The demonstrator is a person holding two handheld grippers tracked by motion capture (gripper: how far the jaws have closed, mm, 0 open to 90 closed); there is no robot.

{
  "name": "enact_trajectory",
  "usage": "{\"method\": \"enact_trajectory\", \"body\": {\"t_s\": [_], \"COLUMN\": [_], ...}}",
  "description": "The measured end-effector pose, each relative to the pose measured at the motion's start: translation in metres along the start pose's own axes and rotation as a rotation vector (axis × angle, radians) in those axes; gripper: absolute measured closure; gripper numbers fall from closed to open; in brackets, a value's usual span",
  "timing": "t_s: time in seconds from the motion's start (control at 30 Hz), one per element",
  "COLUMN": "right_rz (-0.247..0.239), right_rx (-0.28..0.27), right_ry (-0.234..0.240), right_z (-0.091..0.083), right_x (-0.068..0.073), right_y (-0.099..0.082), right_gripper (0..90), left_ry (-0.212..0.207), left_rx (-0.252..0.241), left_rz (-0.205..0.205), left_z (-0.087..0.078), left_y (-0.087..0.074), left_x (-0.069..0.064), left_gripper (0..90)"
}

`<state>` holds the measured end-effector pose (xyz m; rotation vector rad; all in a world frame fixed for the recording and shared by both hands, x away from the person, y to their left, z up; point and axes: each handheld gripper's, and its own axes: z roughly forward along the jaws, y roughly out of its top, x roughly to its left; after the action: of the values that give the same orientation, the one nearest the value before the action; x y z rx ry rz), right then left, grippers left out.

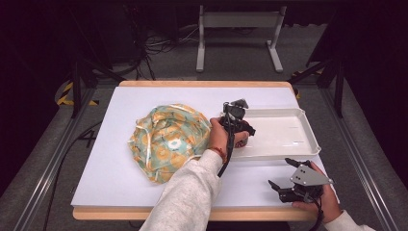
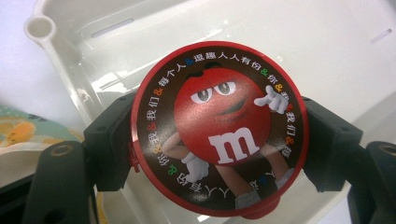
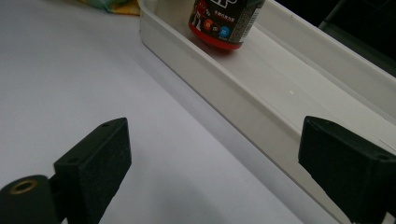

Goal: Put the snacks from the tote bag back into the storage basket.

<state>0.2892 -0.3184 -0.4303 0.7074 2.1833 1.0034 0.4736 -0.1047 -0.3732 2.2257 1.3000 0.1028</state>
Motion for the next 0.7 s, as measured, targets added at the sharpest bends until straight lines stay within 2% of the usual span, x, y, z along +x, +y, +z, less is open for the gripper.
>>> {"method": "enact_trajectory", "body": {"t_s": [0.23,0.5,0.6,0.7], "right_rz": [-0.003,-0.006,-0.006,-0.008], "right_rx": [0.004,0.005,0.006,0.005], "right_ry": [0.007,0.009,0.011,0.012], "right_z": [0.0003,0.0007,0.0009,0.0007], "right_x": [0.0003,0.0006,0.0008,0.001], "right_y": [-0.0002,-0.0001,-0.0001,-0.0002], "right_gripper": [10.2,10.2,10.2,10.2], "left_ry": [0.01,0.003,0.017,0.015], "left_rx": [0.012,0.023,0.029,0.026], "left_rz": [0.018,0.035,0.041,0.038], "left_z": [0.0025,0.0061,0.0067,0.0079], "left_y": [-0.0006,-0.0015,-0.0013,-0.0019], "left_x": [0.0001,-0.0008,-0.0024,-0.0019], "left_gripper": [24.3,24.0,23.8,23.6]}}
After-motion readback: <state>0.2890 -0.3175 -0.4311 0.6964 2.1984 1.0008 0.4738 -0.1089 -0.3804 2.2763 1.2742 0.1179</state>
